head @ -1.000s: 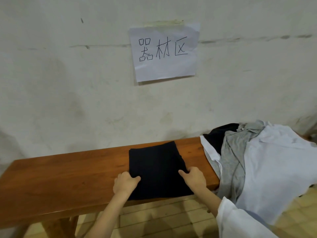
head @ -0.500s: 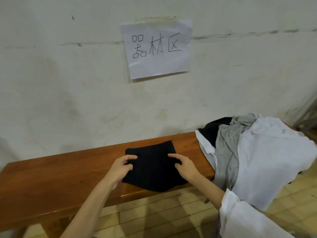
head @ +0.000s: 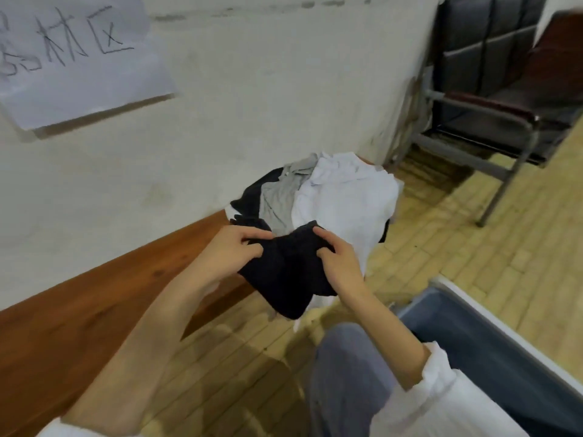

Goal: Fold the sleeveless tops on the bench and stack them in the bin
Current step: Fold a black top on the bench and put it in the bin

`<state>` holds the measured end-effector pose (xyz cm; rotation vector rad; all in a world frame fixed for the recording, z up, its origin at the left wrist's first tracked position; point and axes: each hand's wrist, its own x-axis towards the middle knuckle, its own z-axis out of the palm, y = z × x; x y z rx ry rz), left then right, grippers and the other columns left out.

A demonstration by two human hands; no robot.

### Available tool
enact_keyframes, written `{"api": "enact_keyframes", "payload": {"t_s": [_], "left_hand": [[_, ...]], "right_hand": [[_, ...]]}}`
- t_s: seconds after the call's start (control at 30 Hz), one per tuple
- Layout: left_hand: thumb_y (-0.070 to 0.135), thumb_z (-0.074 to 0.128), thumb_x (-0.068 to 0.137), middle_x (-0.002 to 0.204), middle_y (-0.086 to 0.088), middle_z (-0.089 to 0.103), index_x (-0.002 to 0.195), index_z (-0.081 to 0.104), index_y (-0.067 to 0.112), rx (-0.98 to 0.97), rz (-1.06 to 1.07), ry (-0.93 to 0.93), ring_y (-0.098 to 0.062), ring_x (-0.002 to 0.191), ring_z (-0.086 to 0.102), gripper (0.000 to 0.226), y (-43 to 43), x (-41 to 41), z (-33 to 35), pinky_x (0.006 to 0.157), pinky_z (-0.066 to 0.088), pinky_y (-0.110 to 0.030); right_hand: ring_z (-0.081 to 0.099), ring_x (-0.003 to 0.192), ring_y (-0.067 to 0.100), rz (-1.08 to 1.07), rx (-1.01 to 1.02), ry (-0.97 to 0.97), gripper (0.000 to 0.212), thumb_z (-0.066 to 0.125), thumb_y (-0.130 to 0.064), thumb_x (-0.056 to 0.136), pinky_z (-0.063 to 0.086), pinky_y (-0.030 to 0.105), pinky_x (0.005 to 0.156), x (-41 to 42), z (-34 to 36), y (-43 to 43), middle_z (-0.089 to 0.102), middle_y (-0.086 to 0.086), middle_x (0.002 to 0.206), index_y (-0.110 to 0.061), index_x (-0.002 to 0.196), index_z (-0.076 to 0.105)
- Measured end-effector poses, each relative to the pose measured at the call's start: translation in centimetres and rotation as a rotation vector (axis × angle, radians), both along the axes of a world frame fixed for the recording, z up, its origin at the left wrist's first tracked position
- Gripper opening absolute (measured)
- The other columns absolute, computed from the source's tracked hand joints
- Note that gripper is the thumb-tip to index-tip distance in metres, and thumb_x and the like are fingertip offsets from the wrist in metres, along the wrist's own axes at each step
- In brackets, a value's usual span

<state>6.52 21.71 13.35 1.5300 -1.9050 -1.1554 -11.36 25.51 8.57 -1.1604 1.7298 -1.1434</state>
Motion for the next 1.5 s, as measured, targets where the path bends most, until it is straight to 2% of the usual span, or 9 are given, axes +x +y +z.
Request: {"api": "enact_keyframes", "payload": {"t_s": [0.27,0.43,0.63,0.7,0.77,0.97,1.1,1.23,1.5], "left_hand": [[-0.001,0.052,0.082,0.115,0.002,0.057,0.124,0.062,0.024,0.107,-0.456,-0.112,-0.01,0.093,0.058,0.05,1.7,-22.2,-3.3,0.076,0.046,-0.016],[-0.005,0.049,0.083,0.081,0.003,0.052,0.131,0.056,0.02,0.207,-0.662,-0.333,-0.009,0.065,0.048,0.054,3.5,-33.8,-9.6,0.042,0.032,-0.01],[-0.005,0.046,0.085,0.107,-0.008,0.057,0.138,0.047,0.021,0.389,-0.829,-0.619,-0.017,0.07,0.053,0.06,6.0,-39.9,-21.6,0.055,0.041,-0.025],[-0.007,0.041,0.087,0.134,-0.011,0.05,0.143,0.04,0.018,0.411,-0.896,-0.714,-0.023,0.093,0.058,0.061,6.3,-40.7,-24.7,0.063,0.046,-0.027],[-0.009,0.039,0.088,0.145,-0.01,0.041,0.145,0.038,0.015,0.398,-0.923,-0.751,-0.028,0.117,0.052,0.062,6.8,-41.5,-27.4,0.075,0.048,-0.03],[-0.004,0.044,0.089,0.148,-0.009,0.04,0.141,0.044,0.012,0.445,-0.838,-0.702,-0.025,0.134,0.04,0.055,6.1,-42.1,-35.6,0.108,0.036,-0.032],[-0.003,0.046,0.086,0.15,-0.002,0.037,0.139,0.047,0.014,0.217,-0.731,-0.547,-0.023,0.134,0.04,0.056,5.1,-43.4,-38.4,0.107,0.036,-0.035],[-0.005,0.045,0.085,0.154,-0.002,0.03,0.137,0.048,0.01,0.038,-0.684,-0.487,-0.025,0.13,0.045,0.054,5.1,-44.4,-42.0,0.101,0.042,-0.037],[0.008,0.035,0.097,0.16,0.003,-0.006,0.153,0.007,0.02,0.42,-0.909,-0.751,-0.02,0.147,0.006,0.064,4.2,-41.7,-54.1,0.118,0.02,-0.037]], "right_hand": [[0.058,0.098,0.005,-0.407,0.003,-0.028,0.048,0.043,-0.007,0.092,0.048,0.02,0.081,-19.2,-3.0,8.4,0.055,-0.01,0.125,-0.026,0.135,0.052],[0.053,0.078,0.003,-0.556,0.146,0.02,0.045,0.038,-0.013,0.095,0.042,0.009,0.065,-26.8,-10.1,12.9,0.056,-0.007,0.126,-0.024,0.137,0.048],[0.05,0.055,0.005,-0.604,0.383,-0.023,0.048,0.036,-0.011,0.097,0.037,0.016,0.046,-29.7,-21.8,16.8,0.065,0.01,0.114,-0.02,0.144,0.038],[0.048,0.05,0.007,-0.605,0.445,-0.045,0.049,0.037,-0.01,0.097,0.035,0.015,0.043,-29.9,-24.8,17.6,0.067,0.009,0.103,-0.018,0.145,0.036],[0.047,0.05,0.009,-0.604,0.526,-0.066,0.049,0.038,-0.01,0.097,0.034,0.019,0.045,-29.9,-27.8,18.2,0.065,0.008,0.095,-0.017,0.146,0.035],[0.056,0.075,0.017,-0.616,0.646,-0.058,0.051,0.039,-0.01,0.095,0.046,0.028,0.066,-30.9,-34.5,17.9,0.063,0.014,0.118,-0.014,0.146,0.035],[0.057,0.072,0.018,-0.701,0.587,-0.031,0.05,0.042,-0.009,0.095,0.049,0.035,0.069,-32.4,-37.2,16.5,0.065,0.015,0.114,-0.018,0.144,0.038],[0.057,0.088,0.016,-0.773,0.486,0.072,0.052,0.045,-0.005,0.095,0.048,0.033,0.085,-33.0,-39.7,15.2,0.049,0.003,0.139,-0.019,0.144,0.04],[0.039,0.134,0.034,-0.591,0.747,-0.09,0.062,0.052,-0.006,0.093,0.035,0.044,0.108,-31.1,-50.3,16.3,0.034,0.013,0.15,-0.016,0.149,0.027]]}}
